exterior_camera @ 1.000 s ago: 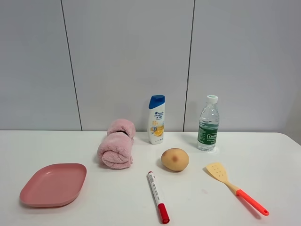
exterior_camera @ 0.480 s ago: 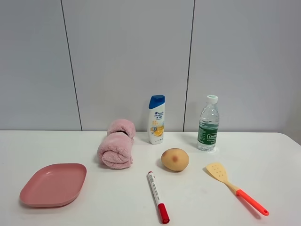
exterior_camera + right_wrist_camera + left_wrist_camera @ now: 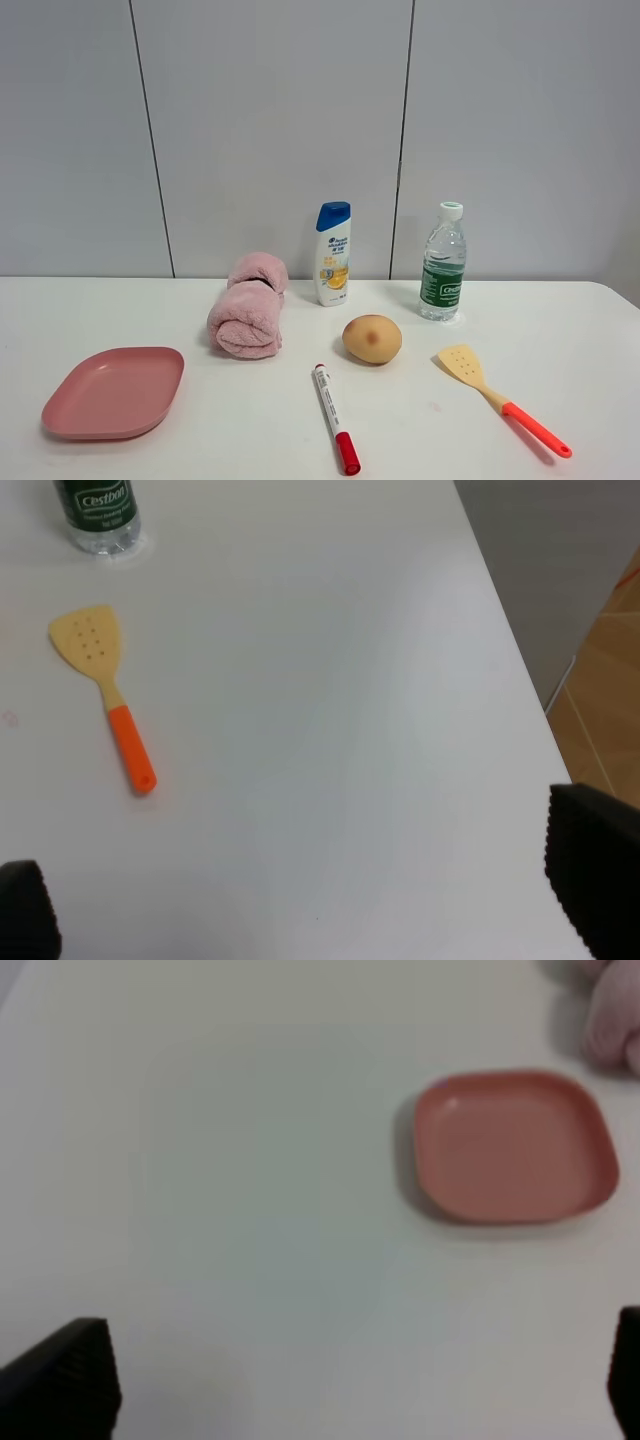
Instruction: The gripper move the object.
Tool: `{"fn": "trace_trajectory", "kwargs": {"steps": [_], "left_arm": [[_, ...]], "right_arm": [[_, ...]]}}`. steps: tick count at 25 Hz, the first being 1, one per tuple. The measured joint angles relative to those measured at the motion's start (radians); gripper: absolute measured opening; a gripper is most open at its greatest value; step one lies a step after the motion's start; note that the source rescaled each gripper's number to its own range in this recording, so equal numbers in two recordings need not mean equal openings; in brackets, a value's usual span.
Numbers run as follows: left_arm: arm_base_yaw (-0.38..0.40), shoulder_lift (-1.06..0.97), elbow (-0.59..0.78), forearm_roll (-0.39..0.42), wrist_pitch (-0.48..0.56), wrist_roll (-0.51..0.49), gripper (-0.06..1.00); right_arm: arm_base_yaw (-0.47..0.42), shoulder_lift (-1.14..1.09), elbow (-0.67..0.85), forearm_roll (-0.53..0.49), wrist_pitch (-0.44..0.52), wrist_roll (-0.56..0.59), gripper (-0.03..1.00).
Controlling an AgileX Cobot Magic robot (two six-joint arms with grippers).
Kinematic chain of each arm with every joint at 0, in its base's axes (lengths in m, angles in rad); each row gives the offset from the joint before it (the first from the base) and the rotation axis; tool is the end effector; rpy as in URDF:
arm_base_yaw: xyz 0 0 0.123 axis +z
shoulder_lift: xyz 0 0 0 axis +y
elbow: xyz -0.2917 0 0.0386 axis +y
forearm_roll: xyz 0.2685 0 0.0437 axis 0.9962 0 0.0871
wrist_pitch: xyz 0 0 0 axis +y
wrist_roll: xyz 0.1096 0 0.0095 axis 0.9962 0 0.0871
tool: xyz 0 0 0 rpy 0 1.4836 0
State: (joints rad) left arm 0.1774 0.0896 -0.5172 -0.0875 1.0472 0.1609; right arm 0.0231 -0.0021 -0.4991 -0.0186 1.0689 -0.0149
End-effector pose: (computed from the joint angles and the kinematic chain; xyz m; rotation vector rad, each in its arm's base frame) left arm 0.0346 -0.0023 0.2831 -0.0178 2.1013 0.0977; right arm 0.0202 -0.0013 0.2774 -0.0380 2.0508 -0.0172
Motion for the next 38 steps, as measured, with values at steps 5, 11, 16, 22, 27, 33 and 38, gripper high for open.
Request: {"fn": "trace_trajectory", "kwargs": {"steps": [5, 11, 16, 22, 27, 33, 38], "left_arm": [[-0.002, -0.035, 0.003, 0.001, 0.011, 0.0, 1.0], [-0.002, -0.094, 0.003, 0.002, 0.011, 0.0, 1.0], [-0.002, -0.094, 0.003, 0.002, 0.011, 0.0, 1.0], [-0.002, -0.094, 0.003, 0.002, 0.011, 0.0, 1.0], [-0.002, -0.094, 0.003, 0.002, 0.011, 0.0, 1.0], [-0.002, -0.094, 0.003, 0.002, 0.011, 0.0, 1.0], [-0.002, -0.094, 0.003, 0.002, 0.011, 0.0, 1.0]], "right_arm": [[0.0, 0.0, 0.0, 0.0, 0.0, 0.0, 1.0], [0.0, 0.0, 0.0, 0.0, 0.0, 0.0, 1.0], [0.0, 0.0, 0.0, 0.0, 0.0, 0.0, 1.0], [0.0, 0.0, 0.0, 0.0, 0.0, 0.0, 1.0], [0.0, 0.0, 0.0, 0.0, 0.0, 0.0, 1.0], [0.0, 0.0, 0.0, 0.0, 0.0, 0.0, 1.0], [0.0, 0.0, 0.0, 0.0, 0.0, 0.0, 1.0]]}}
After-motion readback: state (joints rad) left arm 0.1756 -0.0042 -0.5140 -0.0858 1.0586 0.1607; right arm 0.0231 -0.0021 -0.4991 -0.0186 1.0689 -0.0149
